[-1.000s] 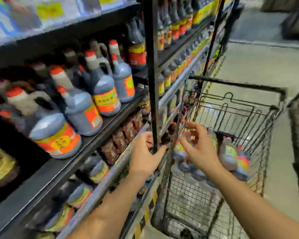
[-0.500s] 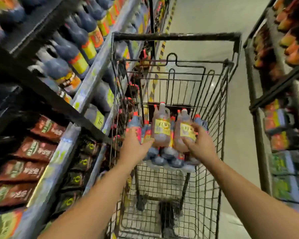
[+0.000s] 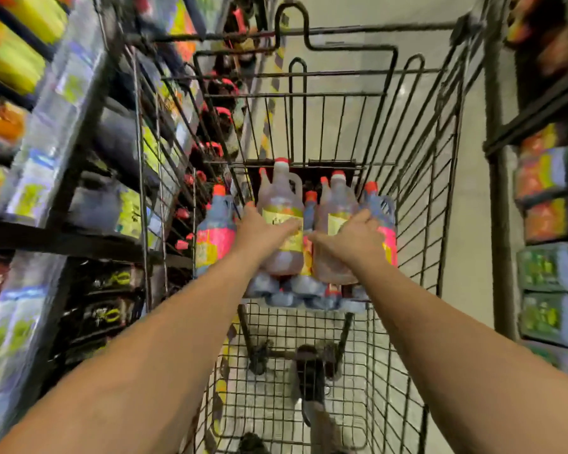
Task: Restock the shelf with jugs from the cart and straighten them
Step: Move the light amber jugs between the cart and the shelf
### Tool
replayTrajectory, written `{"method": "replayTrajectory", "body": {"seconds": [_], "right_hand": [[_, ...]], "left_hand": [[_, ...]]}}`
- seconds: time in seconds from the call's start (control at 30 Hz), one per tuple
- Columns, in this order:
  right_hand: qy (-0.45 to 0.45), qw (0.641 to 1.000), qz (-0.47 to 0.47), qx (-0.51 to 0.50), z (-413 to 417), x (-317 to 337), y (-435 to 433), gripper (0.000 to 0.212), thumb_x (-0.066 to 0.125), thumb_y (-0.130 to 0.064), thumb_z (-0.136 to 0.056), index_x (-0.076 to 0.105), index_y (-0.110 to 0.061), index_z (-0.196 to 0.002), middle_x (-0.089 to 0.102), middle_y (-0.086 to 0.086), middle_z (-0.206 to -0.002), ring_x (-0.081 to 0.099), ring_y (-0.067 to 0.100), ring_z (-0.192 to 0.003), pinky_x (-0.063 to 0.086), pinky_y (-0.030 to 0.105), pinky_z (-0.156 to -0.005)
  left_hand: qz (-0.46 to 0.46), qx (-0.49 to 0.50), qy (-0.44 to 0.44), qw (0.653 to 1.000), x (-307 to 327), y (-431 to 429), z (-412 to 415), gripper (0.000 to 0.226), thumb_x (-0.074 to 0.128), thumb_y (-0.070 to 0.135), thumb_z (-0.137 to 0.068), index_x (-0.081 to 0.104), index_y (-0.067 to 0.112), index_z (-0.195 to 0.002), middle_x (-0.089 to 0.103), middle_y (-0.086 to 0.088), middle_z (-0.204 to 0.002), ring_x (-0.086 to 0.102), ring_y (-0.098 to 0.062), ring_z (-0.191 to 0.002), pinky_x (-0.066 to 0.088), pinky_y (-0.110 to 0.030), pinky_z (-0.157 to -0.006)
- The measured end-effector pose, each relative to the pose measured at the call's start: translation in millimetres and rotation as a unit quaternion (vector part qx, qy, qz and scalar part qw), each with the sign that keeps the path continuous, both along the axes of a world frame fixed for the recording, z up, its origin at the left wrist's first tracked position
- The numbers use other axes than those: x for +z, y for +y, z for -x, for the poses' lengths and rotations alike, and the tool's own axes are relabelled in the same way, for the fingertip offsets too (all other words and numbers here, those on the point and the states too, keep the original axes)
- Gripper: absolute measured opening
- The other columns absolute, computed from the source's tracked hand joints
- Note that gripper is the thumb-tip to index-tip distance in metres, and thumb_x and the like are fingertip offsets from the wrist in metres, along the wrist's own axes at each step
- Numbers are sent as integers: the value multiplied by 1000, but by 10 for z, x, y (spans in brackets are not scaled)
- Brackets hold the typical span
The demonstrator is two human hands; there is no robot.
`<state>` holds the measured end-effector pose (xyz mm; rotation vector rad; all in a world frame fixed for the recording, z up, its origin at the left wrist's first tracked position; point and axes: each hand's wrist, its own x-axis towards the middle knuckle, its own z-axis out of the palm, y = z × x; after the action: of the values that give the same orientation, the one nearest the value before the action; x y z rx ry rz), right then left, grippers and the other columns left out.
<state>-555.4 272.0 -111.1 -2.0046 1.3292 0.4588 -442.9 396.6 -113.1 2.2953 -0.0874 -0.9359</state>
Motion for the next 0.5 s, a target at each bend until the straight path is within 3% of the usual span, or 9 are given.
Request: {"method": "replayTrajectory", "body": {"seconds": [0.1,0.23,0.4,0.5], "right_hand": [[13,999,32,0,-36,-90,8,121,71,-73,-63,19,1,-144,30,22,-146,31,39,-135,35,45,-102],[11,998,50,-35,-61,-144,34,124,73,-73,-59,16,-8,-147,26,16,-149,28,42,-135,40,50,-97],[30,997,77,-13,-82,-141,-6,118,73,-71,-58,23,-5,-142,31,19,-145,35,44,-129,38,49,-101],[30,996,80,-7,-82,-108,-21,115,72,-73,-58,27,-6,-139,36,19,-141,39,43,-127,40,48,-98]], "left_hand": [[-26,4,-6,1000,-132,-133,-63,106,84,54,-64,28,12,-145,48,-8,-142,50,-28,-127,38,-30,-85],[-75,0,-27,997,-220,-240,-80,124,87,64,-47,24,13,-141,48,-8,-140,52,-32,-124,48,-42,-96],[-55,42,-49,996,-188,-229,-69,107,82,63,-34,39,20,-122,58,0,-109,62,-28,-104,54,-46,-87],[-11,71,-42,997,-154,-179,-33,98,84,54,-38,39,22,-119,59,4,-105,63,-23,-96,55,-44,-83]]}}
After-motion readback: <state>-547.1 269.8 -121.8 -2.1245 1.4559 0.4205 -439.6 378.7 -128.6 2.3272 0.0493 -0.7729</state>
